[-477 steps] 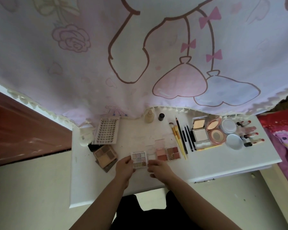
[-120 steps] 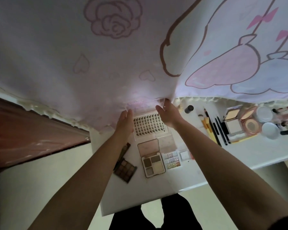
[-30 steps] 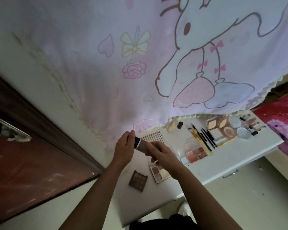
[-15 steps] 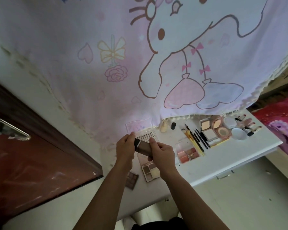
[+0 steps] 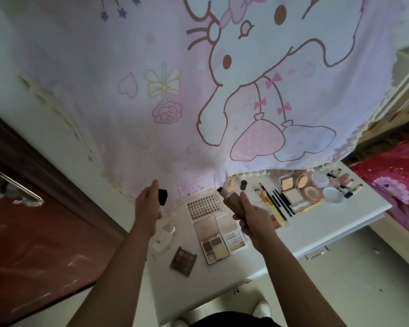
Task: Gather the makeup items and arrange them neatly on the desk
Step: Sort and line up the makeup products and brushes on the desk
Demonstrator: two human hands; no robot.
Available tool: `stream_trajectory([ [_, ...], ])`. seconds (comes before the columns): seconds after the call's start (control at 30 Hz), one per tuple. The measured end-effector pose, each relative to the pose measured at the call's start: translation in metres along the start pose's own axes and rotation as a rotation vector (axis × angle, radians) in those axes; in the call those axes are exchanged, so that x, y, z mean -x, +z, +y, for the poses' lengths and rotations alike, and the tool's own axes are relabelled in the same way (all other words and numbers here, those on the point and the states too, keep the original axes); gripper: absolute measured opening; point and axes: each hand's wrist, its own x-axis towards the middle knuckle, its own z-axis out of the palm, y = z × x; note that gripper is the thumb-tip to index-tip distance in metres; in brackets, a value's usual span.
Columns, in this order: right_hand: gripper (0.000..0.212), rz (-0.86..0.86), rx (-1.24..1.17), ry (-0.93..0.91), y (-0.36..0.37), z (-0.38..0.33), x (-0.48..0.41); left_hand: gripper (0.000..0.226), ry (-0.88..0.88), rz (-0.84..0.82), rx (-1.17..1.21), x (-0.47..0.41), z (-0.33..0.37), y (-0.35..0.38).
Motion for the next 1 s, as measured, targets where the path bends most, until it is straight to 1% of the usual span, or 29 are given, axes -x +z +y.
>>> stream_trajectory([
  [0.07,0.059,-0.101,-0.052,0.009,0.008,0.003,0.004,0.036,0.006,-0.065,-0.014,0.010,-0.002,0.011],
  [0.1,0.058,-0.141,-0.085,0.019,0.009,0.006,0.005,0.033,0.008,-0.116,-0.002,0.013,-0.006,0.016],
  [0.17,0.046,-0.193,-0.155,0.025,0.007,0.011,0.005,0.023,0.027,-0.251,-0.001,0.016,-0.014,0.022],
  [0.23,0.037,-0.185,-0.206,0.020,0.002,0.017,0.001,0.016,0.052,-0.341,-0.083,0.016,-0.023,0.028],
  [0.33,0.041,-0.100,-0.262,-0.021,-0.007,0.022,-0.005,0.006,0.114,-0.446,-0.288,0.012,-0.036,0.040],
  [0.4,0.039,-0.051,-0.236,-0.065,-0.016,0.022,-0.009,0.022,0.191,-0.469,-0.437,0.010,-0.043,0.049],
  [0.47,0.036,-0.012,-0.159,-0.102,-0.028,0.021,-0.019,0.039,0.239,-0.464,-0.504,0.007,-0.049,0.061],
  [0.5,0.035,0.015,-0.093,-0.120,-0.036,0.019,-0.028,0.041,0.249,-0.454,-0.518,0.005,-0.052,0.070],
  [0.63,0.037,0.087,0.262,-0.190,-0.061,-0.001,-0.068,0.030,0.315,-0.432,-0.580,-0.003,-0.058,0.107],
  [0.7,0.036,0.126,0.434,-0.255,-0.067,-0.013,-0.093,0.027,0.295,-0.410,-0.566,-0.006,-0.061,0.128],
  [0.73,0.032,0.131,0.510,-0.301,-0.069,-0.017,-0.107,0.026,0.274,-0.392,-0.564,-0.008,-0.063,0.139],
  [0.8,0.023,0.094,0.640,-0.374,-0.074,-0.024,-0.141,0.024,0.238,-0.355,-0.601,-0.015,-0.070,0.165],
  [0.83,0.024,0.062,0.679,-0.379,-0.077,-0.023,-0.159,0.025,0.223,-0.342,-0.624,-0.019,-0.075,0.178],
  [0.9,0.033,0.008,0.753,-0.368,-0.081,-0.019,-0.188,0.025,0.203,-0.332,-0.667,-0.024,-0.084,0.198],
  [1.0,0.035,-0.111,0.903,-0.376,-0.084,-0.011,-0.223,0.023,0.198,-0.296,-0.769,-0.032,-0.101,0.228],
])
